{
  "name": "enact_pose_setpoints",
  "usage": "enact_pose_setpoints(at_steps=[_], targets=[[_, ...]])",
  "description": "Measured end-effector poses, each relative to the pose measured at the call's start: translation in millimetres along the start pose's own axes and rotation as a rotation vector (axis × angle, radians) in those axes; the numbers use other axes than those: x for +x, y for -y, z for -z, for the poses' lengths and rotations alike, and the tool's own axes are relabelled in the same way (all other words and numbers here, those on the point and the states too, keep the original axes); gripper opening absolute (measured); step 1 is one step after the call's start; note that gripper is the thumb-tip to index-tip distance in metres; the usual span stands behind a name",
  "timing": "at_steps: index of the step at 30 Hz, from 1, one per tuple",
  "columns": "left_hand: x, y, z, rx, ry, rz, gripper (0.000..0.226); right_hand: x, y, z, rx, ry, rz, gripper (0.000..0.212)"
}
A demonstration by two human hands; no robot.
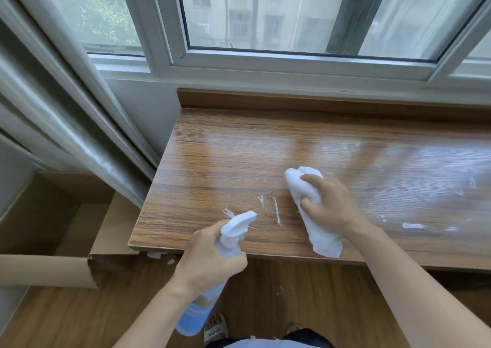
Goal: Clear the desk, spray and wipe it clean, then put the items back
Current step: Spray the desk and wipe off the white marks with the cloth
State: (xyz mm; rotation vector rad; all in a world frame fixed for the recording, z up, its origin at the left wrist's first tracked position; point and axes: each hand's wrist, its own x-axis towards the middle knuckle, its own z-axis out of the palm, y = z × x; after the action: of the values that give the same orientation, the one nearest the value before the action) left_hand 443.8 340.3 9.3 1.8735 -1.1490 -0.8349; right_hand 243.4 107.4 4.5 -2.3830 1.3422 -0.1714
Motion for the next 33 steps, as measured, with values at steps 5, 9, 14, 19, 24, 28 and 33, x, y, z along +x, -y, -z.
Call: enact_pose_setpoints(at_steps=[5, 9, 14, 19, 24, 28, 33], targets=[[11, -24, 42, -0.243, -0.224, -0.094, 0.029, -8, 15, -18, -0.141, 0.040, 0.102, 0.053], [28, -40, 75, -0.323, -0.488, -0.185, 0.026, 8, 34, -37, -0.289, 0.035, 0.110, 0.048], [62, -33, 92, -0.185, -0.710, -0.250, 0.029, 35, 51, -46, -0.318, 0.056, 0.151, 0.039], [98, -18, 82, -0.094, -0.806, -0.288, 0.031, 39, 58, -44, -0.353, 0.071, 0.172, 0.038], [114, -14, 73, -0.159, -0.847, -0.301, 0.034, -9, 38, -46, -0.417, 0.083, 0.281, 0.035], [120, -11, 67, -0.113, -0.845, -0.344, 0.034, 17, 54, -51, -0.460, 0.065, 0.266, 0.035], [117, -10, 59, -0.057, -0.883, -0.334, 0.041, 70, 76, -61, -0.322, 0.011, 0.148, 0.032]])
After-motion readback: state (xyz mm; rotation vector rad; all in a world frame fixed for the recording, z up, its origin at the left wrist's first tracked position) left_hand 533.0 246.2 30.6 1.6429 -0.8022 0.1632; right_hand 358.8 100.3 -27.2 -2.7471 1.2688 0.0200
